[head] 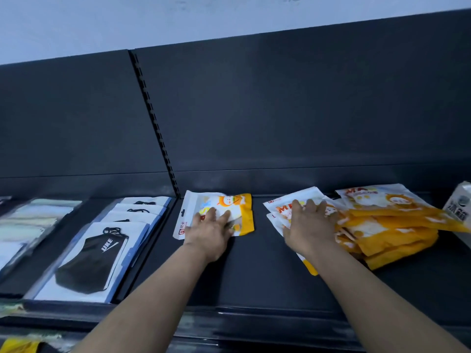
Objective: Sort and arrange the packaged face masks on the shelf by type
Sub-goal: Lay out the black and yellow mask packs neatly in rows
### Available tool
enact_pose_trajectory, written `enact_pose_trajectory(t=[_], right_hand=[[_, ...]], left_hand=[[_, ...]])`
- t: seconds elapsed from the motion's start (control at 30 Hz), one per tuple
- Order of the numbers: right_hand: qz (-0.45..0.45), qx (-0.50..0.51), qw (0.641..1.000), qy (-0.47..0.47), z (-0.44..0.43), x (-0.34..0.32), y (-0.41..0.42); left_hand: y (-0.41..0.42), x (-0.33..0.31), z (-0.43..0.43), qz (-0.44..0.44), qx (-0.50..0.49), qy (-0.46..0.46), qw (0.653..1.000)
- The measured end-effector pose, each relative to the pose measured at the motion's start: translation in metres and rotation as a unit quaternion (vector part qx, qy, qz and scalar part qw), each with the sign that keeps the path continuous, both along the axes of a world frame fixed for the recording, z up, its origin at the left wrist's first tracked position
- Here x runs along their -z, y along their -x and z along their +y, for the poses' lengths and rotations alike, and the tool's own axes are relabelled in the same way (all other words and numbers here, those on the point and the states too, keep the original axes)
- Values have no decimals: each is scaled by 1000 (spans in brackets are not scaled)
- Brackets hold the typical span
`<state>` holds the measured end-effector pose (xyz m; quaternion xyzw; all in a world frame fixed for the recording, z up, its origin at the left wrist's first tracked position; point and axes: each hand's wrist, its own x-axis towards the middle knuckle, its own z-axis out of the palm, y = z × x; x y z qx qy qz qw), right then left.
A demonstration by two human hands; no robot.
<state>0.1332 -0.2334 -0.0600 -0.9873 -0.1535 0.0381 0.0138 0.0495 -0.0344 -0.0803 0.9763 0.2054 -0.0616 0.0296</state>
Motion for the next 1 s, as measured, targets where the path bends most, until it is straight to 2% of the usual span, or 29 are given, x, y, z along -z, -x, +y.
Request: enact_pose_trajectory(t=[0.13, 0.27, 0.33, 0.37, 0.43, 0.5, 0.53, 0.57, 0.63, 0.73, 0.8, 0.9, 1.0], right_hand=[[8, -3, 1000, 30, -2, 0, -2], [-118, -20, 991, -53, -15, -14, -4], [-167, -57, 979, -105, -14, -22, -2], [-179, -82, 972, -127, -10, -26, 1], [-174, -139, 963, -151, 0, -30, 10], [-152, -205, 955, -154, 10, -20, 23], [-143, -238, 949, -151, 13, -11, 30], [-125, -268, 944, -148, 15, 0, 38], [-63, -311, 938, -141, 18, 18, 54], [17, -311, 943, -119, 19, 31, 71], [-2, -285, 950, -125, 21, 31, 74], [-79, -214, 961, -154, 23, 28, 79], [-60, -156, 970, -177, 25, 27, 84]], left_hand=[[1, 2, 7, 5, 4, 15, 1000], [-1, 1, 12, -4, 1, 55, 998], [-2, -2, 11, -88, -12, 100, 991], [-1, -5, 8, -162, -25, 134, 977], [2, -16, 5, -306, -60, 214, 926], [8, -29, 6, -376, -109, 274, 878], [12, -32, 10, -386, -127, 282, 869], [17, -33, 17, -384, -133, 274, 871], [26, -32, 32, -353, -121, 234, 898], [37, -26, 43, -263, -55, 191, 944], [40, -23, 39, -212, -10, 162, 964], [37, -20, 26, -190, -6, 161, 968], [28, -18, 16, -175, -34, 200, 963]])
